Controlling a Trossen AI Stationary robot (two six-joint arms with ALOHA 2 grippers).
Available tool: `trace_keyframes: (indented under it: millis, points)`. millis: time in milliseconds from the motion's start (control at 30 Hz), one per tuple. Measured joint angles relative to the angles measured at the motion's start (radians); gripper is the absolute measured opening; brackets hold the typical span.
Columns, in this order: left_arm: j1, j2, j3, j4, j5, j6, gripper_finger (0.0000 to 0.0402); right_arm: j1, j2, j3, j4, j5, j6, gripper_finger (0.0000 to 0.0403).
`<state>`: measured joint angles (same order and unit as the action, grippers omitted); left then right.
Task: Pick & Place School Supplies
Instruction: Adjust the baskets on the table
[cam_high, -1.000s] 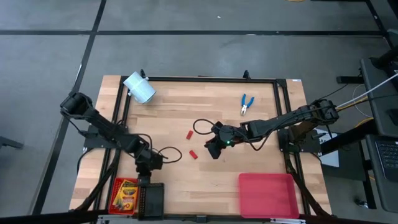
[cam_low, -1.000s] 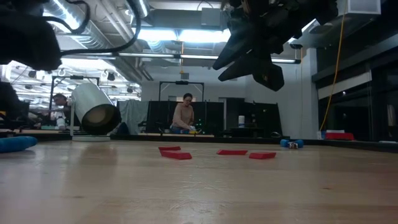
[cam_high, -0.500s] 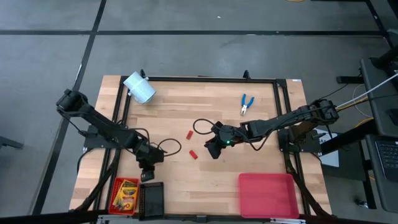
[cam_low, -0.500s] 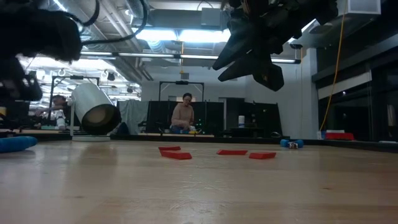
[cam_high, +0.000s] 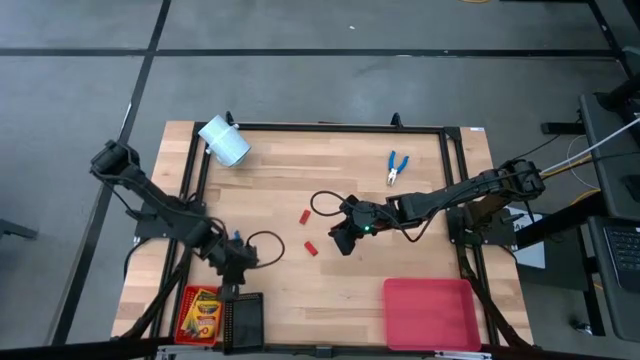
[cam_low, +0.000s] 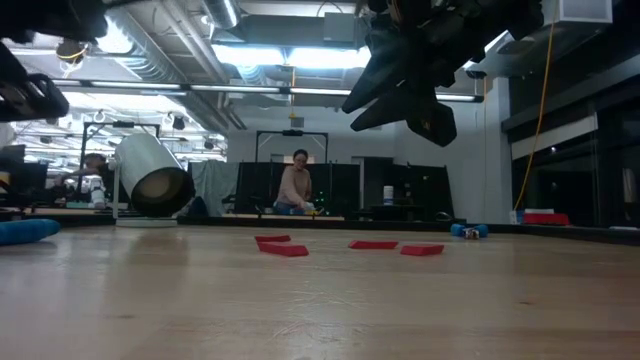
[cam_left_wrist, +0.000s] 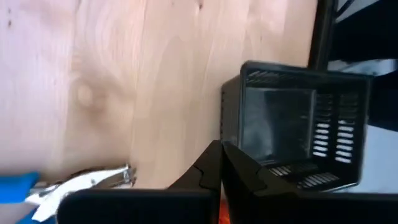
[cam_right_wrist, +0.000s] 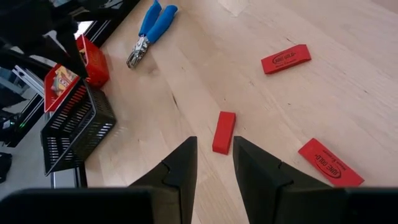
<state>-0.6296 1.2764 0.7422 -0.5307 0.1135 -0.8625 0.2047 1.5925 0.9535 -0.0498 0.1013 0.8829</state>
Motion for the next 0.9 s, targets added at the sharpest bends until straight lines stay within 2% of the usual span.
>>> trace_keyframes:
  millis: [200,500,900]
  points:
    - [-0.070,0.034,0.051,-0.017,-0.050,-0.043,0.0002,0.000,0.000,0.000,0.000,0.000,0.002,0.0107]
    - [-0.163,0.118,0.108,0.064,0.027,-0.068,0.0002,0.000,0.000,0.000,-0.003,0.012,0.006,0.0107]
    - [-0.153,0.245,0.109,0.057,0.036,-0.074,0.0002,0.014,0.000,0.000,-0.022,0.007,0.015,0.0107]
